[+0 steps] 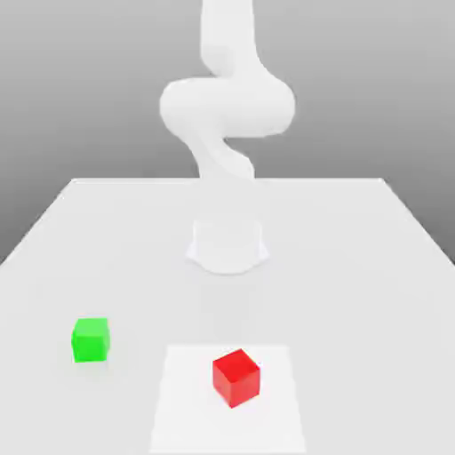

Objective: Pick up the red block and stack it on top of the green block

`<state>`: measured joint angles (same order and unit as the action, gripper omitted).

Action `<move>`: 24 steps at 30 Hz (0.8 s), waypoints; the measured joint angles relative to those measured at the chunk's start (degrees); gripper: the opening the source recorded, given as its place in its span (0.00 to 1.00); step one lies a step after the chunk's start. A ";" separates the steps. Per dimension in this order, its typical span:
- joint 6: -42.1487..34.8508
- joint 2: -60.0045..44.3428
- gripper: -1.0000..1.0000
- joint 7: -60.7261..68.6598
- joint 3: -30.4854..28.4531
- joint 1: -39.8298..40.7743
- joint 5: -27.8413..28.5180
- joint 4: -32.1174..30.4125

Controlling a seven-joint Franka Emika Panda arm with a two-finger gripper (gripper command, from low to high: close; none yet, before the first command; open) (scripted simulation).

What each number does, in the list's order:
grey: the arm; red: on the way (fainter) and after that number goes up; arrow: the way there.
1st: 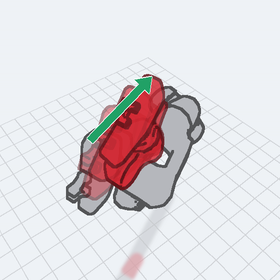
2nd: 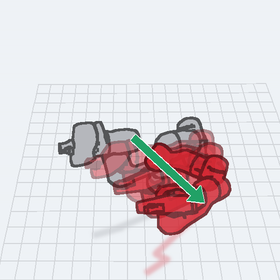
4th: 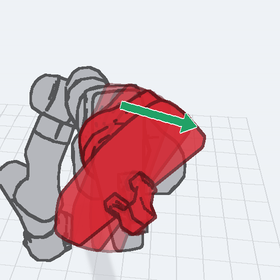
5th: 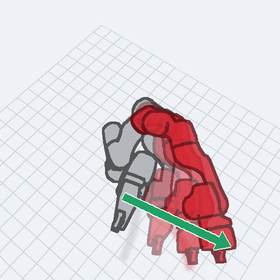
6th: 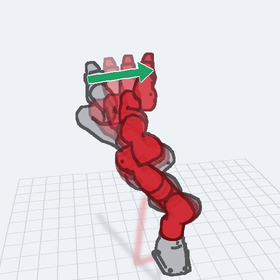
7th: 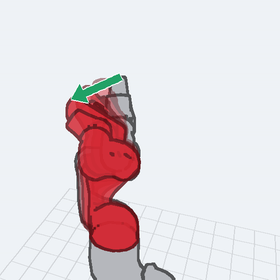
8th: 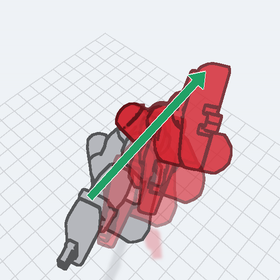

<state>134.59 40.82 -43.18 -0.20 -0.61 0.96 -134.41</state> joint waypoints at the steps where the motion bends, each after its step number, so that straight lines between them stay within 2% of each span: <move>1: 1.34 -2.37 0.50 1.23 -0.16 -0.32 0.45 -1.21; 12: 14.33 -25.51 0.50 14.95 -3.05 -3.54 2.68 -13.17; 20: 23.97 -42.11 0.50 28.15 -3.60 -5.06 -0.91 -21.43; 24: 30.64 -50.41 0.50 30.51 -2.66 -4.50 -2.93 -21.15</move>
<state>165.23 -9.60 -12.66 -2.86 -5.12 -1.97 -155.56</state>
